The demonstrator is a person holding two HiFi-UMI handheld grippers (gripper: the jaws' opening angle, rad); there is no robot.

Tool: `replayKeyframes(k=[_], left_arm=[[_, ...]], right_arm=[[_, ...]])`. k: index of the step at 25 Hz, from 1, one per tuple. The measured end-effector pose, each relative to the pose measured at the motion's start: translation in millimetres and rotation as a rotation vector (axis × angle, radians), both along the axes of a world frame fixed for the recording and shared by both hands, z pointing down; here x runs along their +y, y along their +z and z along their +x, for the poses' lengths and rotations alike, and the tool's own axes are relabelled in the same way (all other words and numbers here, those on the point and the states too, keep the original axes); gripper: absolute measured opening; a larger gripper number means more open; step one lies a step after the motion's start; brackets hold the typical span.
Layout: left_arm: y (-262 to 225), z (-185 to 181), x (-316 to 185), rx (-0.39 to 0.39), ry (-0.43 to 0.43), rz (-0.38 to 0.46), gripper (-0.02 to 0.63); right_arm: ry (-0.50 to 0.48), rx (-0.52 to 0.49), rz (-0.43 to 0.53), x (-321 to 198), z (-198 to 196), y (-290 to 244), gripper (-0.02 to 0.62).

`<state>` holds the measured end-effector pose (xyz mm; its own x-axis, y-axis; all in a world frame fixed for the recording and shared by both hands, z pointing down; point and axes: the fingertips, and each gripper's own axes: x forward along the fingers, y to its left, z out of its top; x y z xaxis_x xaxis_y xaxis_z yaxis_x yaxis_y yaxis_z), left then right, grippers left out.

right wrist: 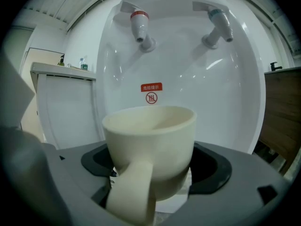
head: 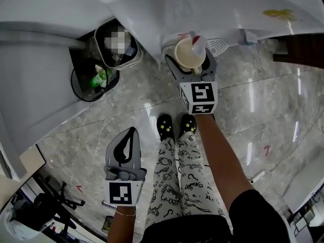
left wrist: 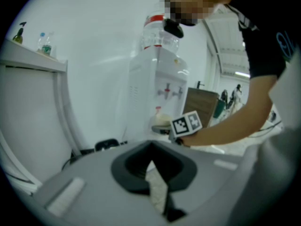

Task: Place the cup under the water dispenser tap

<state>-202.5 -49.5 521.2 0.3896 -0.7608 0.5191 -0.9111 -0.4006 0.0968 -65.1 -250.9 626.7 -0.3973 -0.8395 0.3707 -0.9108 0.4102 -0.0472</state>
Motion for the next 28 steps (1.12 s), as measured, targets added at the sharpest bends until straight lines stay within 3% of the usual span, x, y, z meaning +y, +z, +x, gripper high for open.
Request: replayKeyframes(k=[7, 15, 19, 22, 23, 24, 25, 28], left_arm=[[-1.9, 13.1, 2.4, 0.046, 0.006, -0.022, -0.003], [-15.9, 28.8, -0.1, 0.063, 0.03, 0.004, -0.003], [-32.9, 21.4, -5.3, 0.05, -0.008, 0.039, -0.003], [-58.5, 21.1, -6.7, 0.039, -0.017, 0.067, -0.003], [-71.0, 22.1, -5.8, 0.036, -0.018, 0.077, -0.003], [-85.3, 24.1, -3.8, 0.038, -0.017, 0.084, -0.003], [-101.2, 27.5, -0.3, 0.044, -0.014, 0.087, -0.003], [-155.4, 39.8, 14.0, 0.089, -0.004, 0.091, -0.003]], right_arm=[[0.023, -0.07, 0.02, 1.5, 2.0, -20.3, 0.439], [0.022, -0.019, 0.153, 15.1, 15.0, -69.8, 0.439], [0.034, 0.028, 0.209, 46.0, 27.1, -115.8, 0.439], [0.004, -0.007, 0.19, 83.1, 40.5, -156.0, 0.434], [0.001, -0.028, 0.185, 96.1, 45.4, -173.8, 0.415], [0.003, -0.043, 0.191, 109.5, 51.0, -194.4, 0.277], [0.003, -0.048, 0.202, 123.1, 56.4, -216.8, 0.012], [-0.024, -0.042, 0.176, 157.9, 68.1, -278.8, 0.012]])
